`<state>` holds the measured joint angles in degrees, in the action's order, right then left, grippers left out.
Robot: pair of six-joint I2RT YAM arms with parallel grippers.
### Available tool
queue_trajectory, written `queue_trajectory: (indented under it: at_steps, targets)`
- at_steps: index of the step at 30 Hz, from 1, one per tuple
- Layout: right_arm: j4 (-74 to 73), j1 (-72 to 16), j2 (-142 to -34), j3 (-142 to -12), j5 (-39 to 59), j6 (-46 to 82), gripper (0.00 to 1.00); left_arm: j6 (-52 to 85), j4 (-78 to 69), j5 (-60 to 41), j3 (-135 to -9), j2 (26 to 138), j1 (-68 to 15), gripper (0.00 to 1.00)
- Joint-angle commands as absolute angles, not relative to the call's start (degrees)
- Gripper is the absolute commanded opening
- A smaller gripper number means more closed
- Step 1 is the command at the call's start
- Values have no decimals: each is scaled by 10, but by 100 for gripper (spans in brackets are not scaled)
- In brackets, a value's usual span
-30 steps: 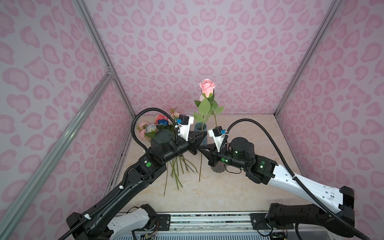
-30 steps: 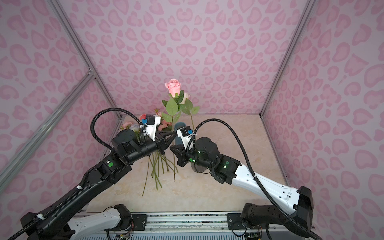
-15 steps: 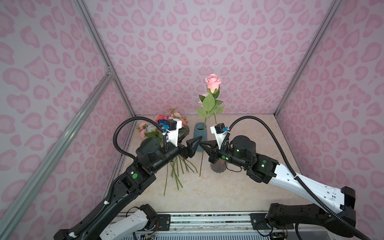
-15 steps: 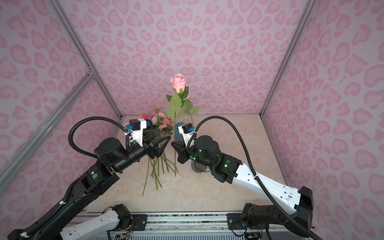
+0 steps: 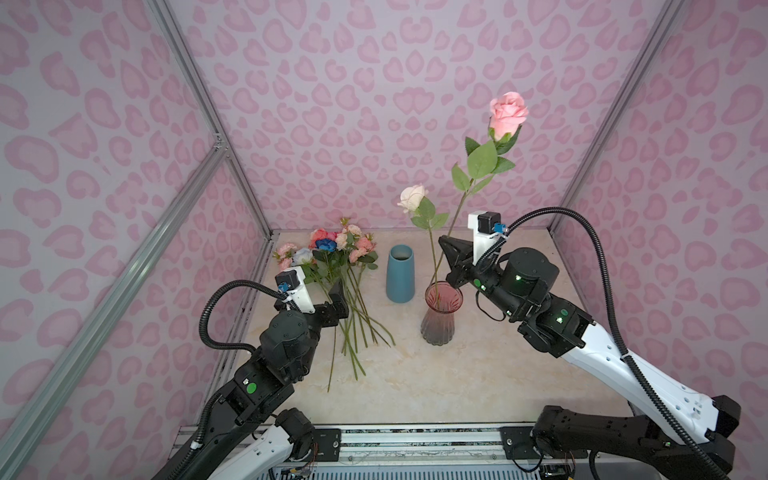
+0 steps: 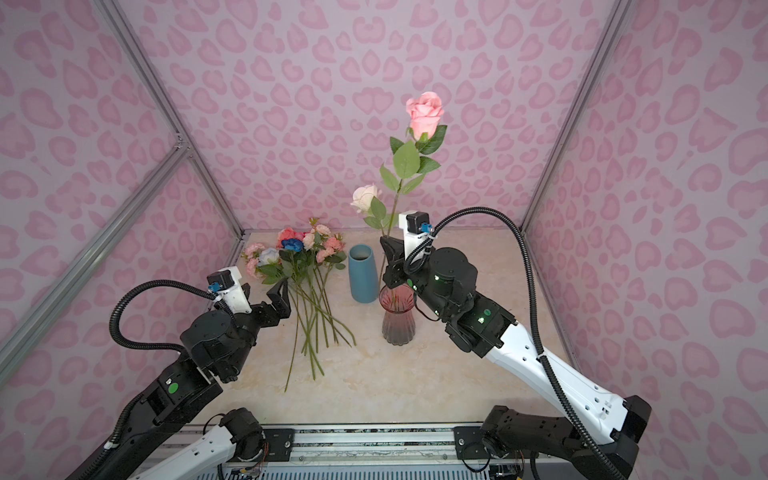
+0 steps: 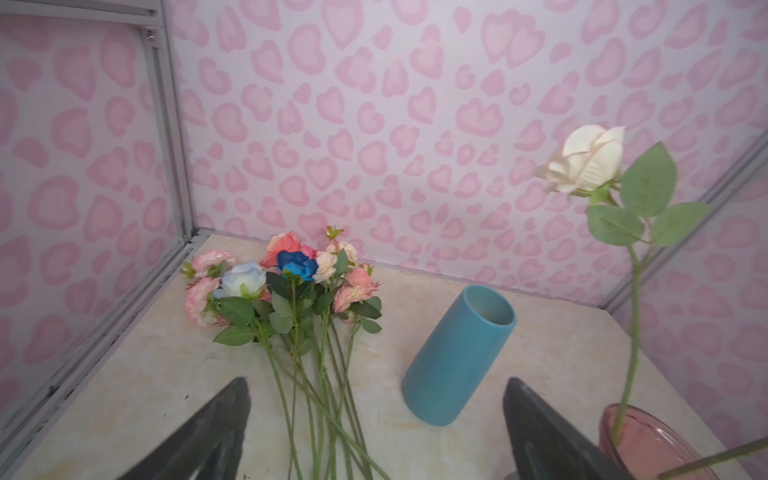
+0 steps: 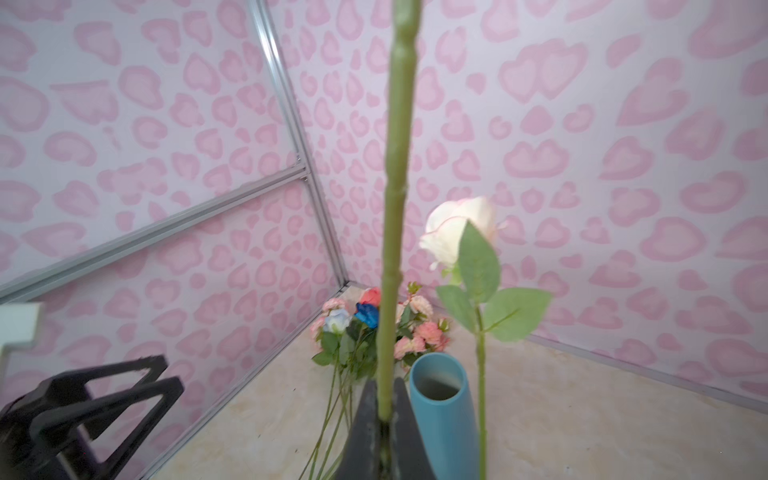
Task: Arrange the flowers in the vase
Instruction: 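Carry the pink rose toward the vase while the left gripper withdraws, then lower the pink rose stem into the pink vase and open the right gripper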
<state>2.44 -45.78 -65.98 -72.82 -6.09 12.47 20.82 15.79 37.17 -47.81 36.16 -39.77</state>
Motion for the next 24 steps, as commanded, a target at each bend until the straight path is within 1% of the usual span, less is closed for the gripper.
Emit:
queue_trajectory:
  at_steps: [1, 5, 9, 12, 14, 22, 24]
  targets:
    - [4, -407, -653, -731, -68, 129, 0, 232, 184, 419, -481, 360, -389, 96]
    - [10, -377, -639, -717, -69, 135, 0, 234, 184, 414, -475, 354, -382, 96]
    - [-3, -373, -628, -673, -87, 139, 0, 242, 182, 403, -468, 361, -375, 96]
    - [-6, -375, -632, -644, -80, 155, 0, 251, 186, 390, -471, 376, -371, 96]
    - [-12, -379, -630, -617, -94, 173, 0, 255, 190, 381, -475, 388, -369, 96]
    - [0, -415, -622, -540, -91, 224, 0, 271, 192, 359, -482, 426, -361, 96]
    - [11, -437, -624, -531, -109, 232, 3, 275, 192, 353, -482, 431, -360, 95]
